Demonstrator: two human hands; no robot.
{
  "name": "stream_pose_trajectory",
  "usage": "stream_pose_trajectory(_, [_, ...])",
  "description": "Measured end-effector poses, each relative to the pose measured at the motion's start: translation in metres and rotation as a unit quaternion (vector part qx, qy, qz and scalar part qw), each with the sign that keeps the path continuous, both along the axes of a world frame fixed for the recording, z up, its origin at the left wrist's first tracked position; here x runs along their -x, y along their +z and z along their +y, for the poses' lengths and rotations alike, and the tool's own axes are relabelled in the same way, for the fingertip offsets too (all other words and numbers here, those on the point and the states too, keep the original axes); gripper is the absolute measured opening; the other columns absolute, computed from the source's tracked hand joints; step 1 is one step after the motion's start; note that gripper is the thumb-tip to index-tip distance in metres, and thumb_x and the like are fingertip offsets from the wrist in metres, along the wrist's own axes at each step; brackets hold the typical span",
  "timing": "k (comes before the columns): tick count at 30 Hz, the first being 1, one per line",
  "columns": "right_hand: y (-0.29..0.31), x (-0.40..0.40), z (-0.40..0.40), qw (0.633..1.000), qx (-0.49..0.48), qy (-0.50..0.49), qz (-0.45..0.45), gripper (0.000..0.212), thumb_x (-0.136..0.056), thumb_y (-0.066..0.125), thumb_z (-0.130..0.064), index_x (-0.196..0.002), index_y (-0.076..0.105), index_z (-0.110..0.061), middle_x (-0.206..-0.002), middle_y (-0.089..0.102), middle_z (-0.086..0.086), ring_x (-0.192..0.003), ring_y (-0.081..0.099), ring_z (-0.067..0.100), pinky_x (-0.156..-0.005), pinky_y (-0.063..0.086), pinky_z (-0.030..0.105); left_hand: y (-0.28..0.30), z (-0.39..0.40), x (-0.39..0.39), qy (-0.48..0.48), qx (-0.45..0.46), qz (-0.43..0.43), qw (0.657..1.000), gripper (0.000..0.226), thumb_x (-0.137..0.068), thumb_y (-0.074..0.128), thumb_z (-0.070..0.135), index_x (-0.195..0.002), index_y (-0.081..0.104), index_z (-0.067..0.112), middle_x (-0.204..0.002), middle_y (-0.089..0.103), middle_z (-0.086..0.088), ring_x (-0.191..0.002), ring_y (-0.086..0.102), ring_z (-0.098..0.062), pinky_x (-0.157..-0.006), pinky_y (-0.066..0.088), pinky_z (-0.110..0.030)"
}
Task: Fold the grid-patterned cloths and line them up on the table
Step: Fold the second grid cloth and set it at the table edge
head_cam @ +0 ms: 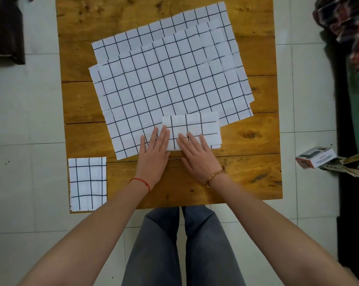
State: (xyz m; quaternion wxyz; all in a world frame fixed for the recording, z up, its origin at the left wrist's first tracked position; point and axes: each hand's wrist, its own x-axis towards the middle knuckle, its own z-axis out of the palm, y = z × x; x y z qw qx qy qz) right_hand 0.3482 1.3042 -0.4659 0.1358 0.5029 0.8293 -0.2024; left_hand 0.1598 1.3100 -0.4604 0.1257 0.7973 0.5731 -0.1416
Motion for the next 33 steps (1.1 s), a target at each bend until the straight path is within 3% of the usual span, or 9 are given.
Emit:
stream_pose_trajectory(8, [-0.003, -0.02, -0.022, 0.999, 0.018, -0.002, -0.032, 0.06, -0.101, 0.017, -0.042, -0.153, 0.003, -0.016, -0.16, 0.0, 0.001, -0.148, -0.001, 0.021, -0.119, 0.01, 0.049, -0.008, -0.009, -0.001, 0.013, 0.028, 0.032, 0.999, 0.062, -0.103, 0.012, 0.043, -0.153, -0.012, 0.015, -0.161, -0.016, -0.003, -0.148, -0.012, -0.028, -0.116, 0.008, -0.059])
stream_pose_trajectory(14, [0.001, -0.064, -0.035, 0.997, 0.023, -0.067, -0.043, 0.061, -0.101, 0.015, -0.045, -0.152, 0.003, -0.014, -0.16, -0.002, 0.001, -0.148, -0.005, 0.016, -0.12, 0.004, 0.044, -0.007, -0.006, 0.008, -0.018, 0.031, 0.048, 0.998, 0.062, -0.103, 0.01, 0.044, -0.153, -0.012, 0.016, -0.16, -0.018, -0.001, -0.148, -0.013, -0.03, -0.115, 0.009, -0.061])
stream_pose_trajectory(18, [0.007, -0.077, -0.037, 0.996, -0.001, -0.089, -0.026, 0.058, -0.101, 0.019, -0.043, -0.151, 0.017, -0.012, -0.159, 0.014, 0.004, -0.147, 0.009, 0.017, -0.12, 0.005, 0.041, -0.006, -0.004, 0.009, -0.022, 0.05, 0.046, 0.997, 0.062, -0.102, 0.009, 0.044, -0.153, -0.012, 0.017, -0.161, -0.017, 0.0, -0.148, -0.013, -0.029, -0.115, 0.008, -0.062])
stream_pose_trajectory(20, [0.012, -0.073, -0.029, 0.991, -0.034, -0.126, 0.011, 0.053, -0.101, 0.026, -0.038, -0.146, 0.032, -0.011, -0.152, 0.034, 0.006, -0.141, 0.029, 0.021, -0.119, 0.015, 0.039, -0.004, -0.002, 0.01, -0.023, 0.054, 0.039, 0.998, 0.06, -0.103, 0.012, 0.042, -0.154, -0.007, 0.017, -0.162, -0.012, -0.001, -0.149, -0.009, -0.03, -0.115, 0.01, -0.061])
stream_pose_trajectory(22, [0.019, -0.064, -0.013, 0.981, -0.093, -0.162, 0.052, 0.042, -0.099, 0.033, -0.031, -0.133, 0.049, -0.01, -0.134, 0.053, 0.009, -0.125, 0.047, 0.024, -0.11, 0.031, 0.038, 0.003, 0.001, 0.01, -0.01, 0.026, -0.002, 1.0, 0.057, -0.103, 0.026, 0.034, -0.154, 0.012, 0.015, -0.162, 0.01, -0.007, -0.149, 0.009, -0.032, -0.115, 0.019, -0.057])
stream_pose_trajectory(25, [0.025, -0.046, 0.026, 0.969, -0.156, -0.175, 0.077, 0.028, -0.096, 0.042, -0.023, -0.115, 0.057, -0.01, -0.114, 0.06, 0.008, -0.106, 0.054, 0.023, -0.095, 0.042, 0.037, 0.01, 0.004, 0.005, 0.07, -0.02, -0.12, 0.99, 0.037, -0.096, 0.047, 0.026, -0.13, 0.047, 0.013, -0.131, 0.048, -0.008, -0.123, 0.046, -0.025, -0.103, 0.04, -0.04])
stream_pose_trajectory(28, [0.025, -0.028, 0.068, 0.968, -0.149, -0.186, 0.08, 0.021, -0.094, 0.047, -0.02, -0.109, 0.058, -0.012, -0.107, 0.058, 0.006, -0.1, 0.052, 0.022, -0.087, 0.043, 0.035, 0.014, 0.011, -0.007, 0.215, -0.004, -0.155, 0.964, 0.031, -0.09, 0.056, 0.042, -0.108, 0.051, 0.016, -0.102, 0.05, -0.001, -0.094, 0.047, -0.016, -0.082, 0.044, -0.03])
stream_pose_trajectory(30, [0.022, -0.02, 0.089, 0.972, -0.134, -0.177, 0.078, 0.02, -0.093, 0.049, -0.019, -0.109, 0.058, -0.013, -0.108, 0.058, 0.005, -0.1, 0.051, 0.023, -0.085, 0.042, 0.035, 0.012, 0.015, -0.015, 0.271, 0.022, -0.128, 0.954, 0.037, -0.087, 0.058, 0.051, -0.101, 0.052, 0.017, -0.096, 0.05, 0.0, -0.089, 0.047, -0.015, -0.079, 0.045, -0.03])
stream_pose_trajectory(33, [0.015, -0.013, 0.109, 0.981, -0.103, -0.149, 0.07, 0.021, -0.091, 0.05, -0.015, -0.11, 0.058, -0.012, -0.109, 0.058, 0.006, -0.102, 0.049, 0.026, -0.086, 0.04, 0.036, 0.009, 0.019, -0.026, 0.329, 0.033, -0.128, 0.935, 0.032, -0.087, 0.059, 0.047, -0.095, 0.054, 0.017, -0.092, 0.054, 0.0, -0.084, 0.05, -0.015, -0.077, 0.049, -0.032])
